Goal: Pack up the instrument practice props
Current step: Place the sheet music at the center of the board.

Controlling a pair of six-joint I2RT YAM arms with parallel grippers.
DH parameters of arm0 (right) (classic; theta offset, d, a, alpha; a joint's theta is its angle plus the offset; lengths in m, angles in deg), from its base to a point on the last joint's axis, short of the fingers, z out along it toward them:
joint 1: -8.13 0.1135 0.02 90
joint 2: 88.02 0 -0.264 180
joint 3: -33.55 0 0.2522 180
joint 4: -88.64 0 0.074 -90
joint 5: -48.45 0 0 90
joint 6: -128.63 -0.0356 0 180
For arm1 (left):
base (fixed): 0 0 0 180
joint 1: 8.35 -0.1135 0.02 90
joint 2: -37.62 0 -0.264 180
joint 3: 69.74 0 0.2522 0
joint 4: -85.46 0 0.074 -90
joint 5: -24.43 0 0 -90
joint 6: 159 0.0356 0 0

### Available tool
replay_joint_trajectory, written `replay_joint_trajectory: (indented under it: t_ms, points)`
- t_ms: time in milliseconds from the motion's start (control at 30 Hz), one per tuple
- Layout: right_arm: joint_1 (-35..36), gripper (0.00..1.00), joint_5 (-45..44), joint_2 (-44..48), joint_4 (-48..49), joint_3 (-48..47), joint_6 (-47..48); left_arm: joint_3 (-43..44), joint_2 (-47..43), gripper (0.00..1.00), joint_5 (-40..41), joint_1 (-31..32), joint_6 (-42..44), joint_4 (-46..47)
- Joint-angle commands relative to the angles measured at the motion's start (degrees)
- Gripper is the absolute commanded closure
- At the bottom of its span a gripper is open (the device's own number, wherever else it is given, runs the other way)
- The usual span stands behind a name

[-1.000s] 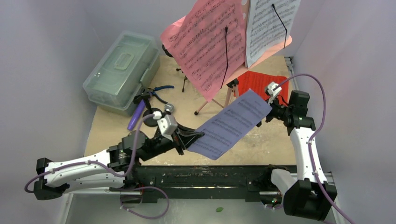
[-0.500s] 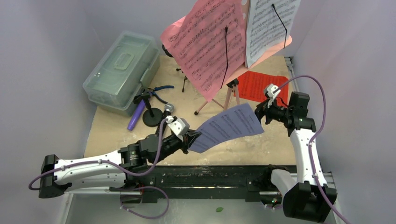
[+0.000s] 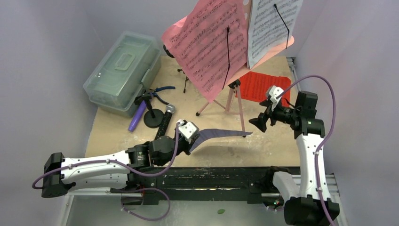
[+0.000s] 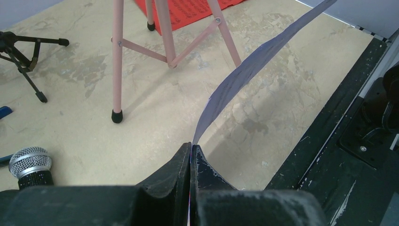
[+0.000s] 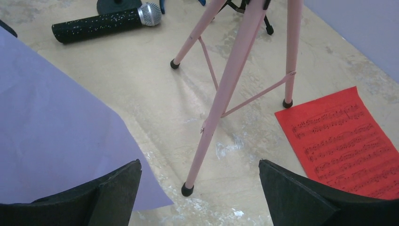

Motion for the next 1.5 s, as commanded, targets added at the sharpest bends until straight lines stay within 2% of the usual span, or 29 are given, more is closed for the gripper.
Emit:
replay_joint_trajectory:
  t_ms: [0, 133, 500, 633, 700, 833, 1133, 1333, 1467]
  points:
    - [0.0, 0.01, -0.8, 1.4, -8.9, -4.4, 9.2, 1.9, 0.3, 1.0, 0.6, -0.1, 1.4, 2.0]
    - [0.0, 0.01, -0.4, 3.2, -11.1, -5.9, 11.2, 2.1, 1.2, 1.0, -0.1, -0.1, 1.7, 2.3]
    - [0.0, 0.01, 5.0, 2.0, -25.9, -12.6, 24.9, 2.4, 2.6, 1.0, -1.3, -0.1, 2.0, 2.0]
    - [0.0, 0.01, 7.7, 2.1, -33.4, -13.4, 34.4, 2.5, 3.1, 1.0, -2.0, -0.1, 2.2, 2.3]
    - [0.0, 0.01, 8.6, 2.2, -35.4, -13.7, 36.2, 2.5, 3.4, 1.0, -2.3, -0.1, 2.3, 2.3]
    - [0.0, 0.01, 9.1, 2.0, -37.4, -14.3, 37.8, 2.8, 4.0, 1.0, -2.9, -0.1, 2.6, 2.2]
    - [0.2, 0.01, 12.1, 4.4, -37.7, -16.0, 34.7, 3.2, 4.4, 1.0, -3.5, -0.1, 3.0, 2.0]
    - [1.2, 0.01, 13.4, 4.5, -37.7, -11.4, 35.0, 3.9, 5.2, 1.0, -4.5, -0.1, 3.1, 2.5]
    - [2.7, 0.01, 11.5, 3.4, -36.7, -7.2, 38.5, 4.3, 5.7, 1.0, -5.7, -0.1, 3.2, 3.2]
